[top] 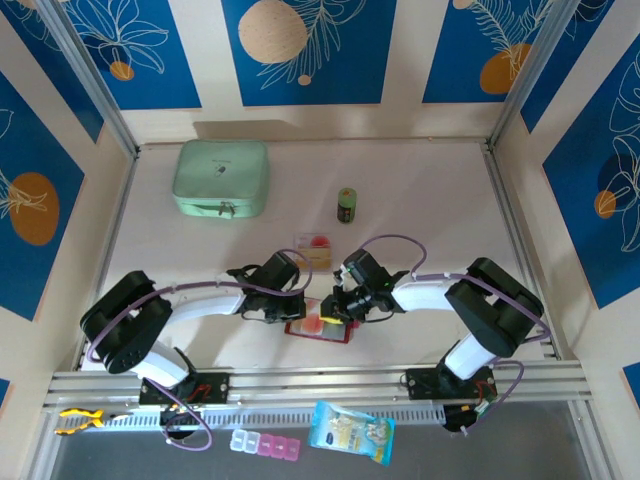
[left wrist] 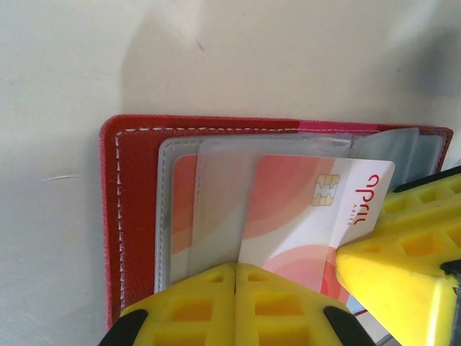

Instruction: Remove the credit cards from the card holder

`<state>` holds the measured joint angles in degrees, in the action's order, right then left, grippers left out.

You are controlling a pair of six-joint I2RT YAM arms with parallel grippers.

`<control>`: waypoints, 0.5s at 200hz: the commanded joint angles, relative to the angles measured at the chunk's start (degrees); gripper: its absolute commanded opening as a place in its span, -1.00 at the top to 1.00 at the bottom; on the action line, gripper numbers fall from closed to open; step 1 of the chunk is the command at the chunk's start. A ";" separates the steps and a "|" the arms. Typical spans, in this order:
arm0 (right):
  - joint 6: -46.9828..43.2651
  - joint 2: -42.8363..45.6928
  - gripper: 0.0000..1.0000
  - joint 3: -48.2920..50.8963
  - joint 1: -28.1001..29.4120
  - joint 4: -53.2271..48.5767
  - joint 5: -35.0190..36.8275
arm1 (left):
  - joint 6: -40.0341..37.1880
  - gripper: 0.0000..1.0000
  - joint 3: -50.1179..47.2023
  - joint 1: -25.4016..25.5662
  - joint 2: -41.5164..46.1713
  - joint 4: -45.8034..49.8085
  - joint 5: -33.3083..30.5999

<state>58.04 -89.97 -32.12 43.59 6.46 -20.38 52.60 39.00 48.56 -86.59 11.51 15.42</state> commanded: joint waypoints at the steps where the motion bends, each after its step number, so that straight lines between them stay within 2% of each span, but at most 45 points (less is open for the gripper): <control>1: 0.62 -0.43 0.74 0.42 0.14 0.85 -0.67 | 0.16 0.97 -1.03 0.27 -1.78 3.56 -1.44; 100: -2.49 9.99 0.81 1.18 -0.27 -13.75 5.33 | 2.39 0.96 -3.47 -0.08 2.02 4.14 -3.71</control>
<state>57.04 -83.20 -32.08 43.57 -0.34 -17.56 53.67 37.85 48.56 -84.90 11.73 14.44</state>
